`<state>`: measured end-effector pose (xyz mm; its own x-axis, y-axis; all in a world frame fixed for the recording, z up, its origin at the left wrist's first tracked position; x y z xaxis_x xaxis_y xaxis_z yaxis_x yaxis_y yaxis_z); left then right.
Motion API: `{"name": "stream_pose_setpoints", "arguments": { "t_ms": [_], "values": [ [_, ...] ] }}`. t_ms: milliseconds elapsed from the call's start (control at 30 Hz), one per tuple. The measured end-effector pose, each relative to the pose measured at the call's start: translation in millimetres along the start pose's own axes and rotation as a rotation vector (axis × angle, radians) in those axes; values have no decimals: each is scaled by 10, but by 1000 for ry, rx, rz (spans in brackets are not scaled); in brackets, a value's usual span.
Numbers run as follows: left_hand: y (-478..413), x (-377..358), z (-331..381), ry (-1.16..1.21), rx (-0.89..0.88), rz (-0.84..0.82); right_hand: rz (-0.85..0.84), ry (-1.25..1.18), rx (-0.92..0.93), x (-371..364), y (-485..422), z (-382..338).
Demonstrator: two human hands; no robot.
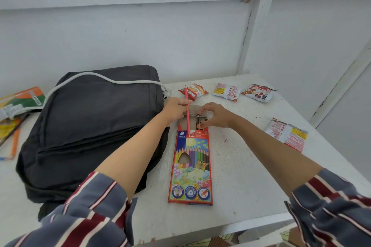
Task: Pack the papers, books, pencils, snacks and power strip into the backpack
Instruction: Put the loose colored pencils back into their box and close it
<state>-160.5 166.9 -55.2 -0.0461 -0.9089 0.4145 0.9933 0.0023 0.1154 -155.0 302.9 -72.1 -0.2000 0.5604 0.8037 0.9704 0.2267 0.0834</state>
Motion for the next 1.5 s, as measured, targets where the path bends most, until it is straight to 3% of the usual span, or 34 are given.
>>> {"name": "stream_pose_setpoints", "arguments": {
  "t_ms": [400, 600, 800, 967, 1100, 1333, 1500],
  "values": [
    [2, -4, 4, -5, -13, 2, 60, 97, 36, 94, 67, -54],
    [22, -15, 34, -3, -12, -4, 9, 143, 29, 11, 90, -38],
    [30, -9, 51, 43, -2, -4, 103, 136, 79, 86, 113, -224],
    [37, 2, 64, 86, 8, 5, 63, 264, 94, -40, 99, -307],
    [47, 30, 135, 165, -25, 34, 81, 172, 48, 67, 100, -167],
    [-51, 166, 213, 162, -141, 242, 53, 98, 5, 125, 96, -54],
    [-3, 25, 264, 68, -165, 168, 44, 65, -2, 114, 100, -25]
  ]
}}
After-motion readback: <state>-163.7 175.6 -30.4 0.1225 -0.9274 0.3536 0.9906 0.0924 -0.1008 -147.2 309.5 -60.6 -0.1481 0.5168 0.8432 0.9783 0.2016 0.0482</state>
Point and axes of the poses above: each hand's wrist, its own y-axis away from the middle knuckle, its own x-axis out of the back of the hand, z = x × y, the point moved 9 cm from there along -y, towards the middle knuckle, and after that the axes turned 7 degrees about z, right-handed, at the moved point
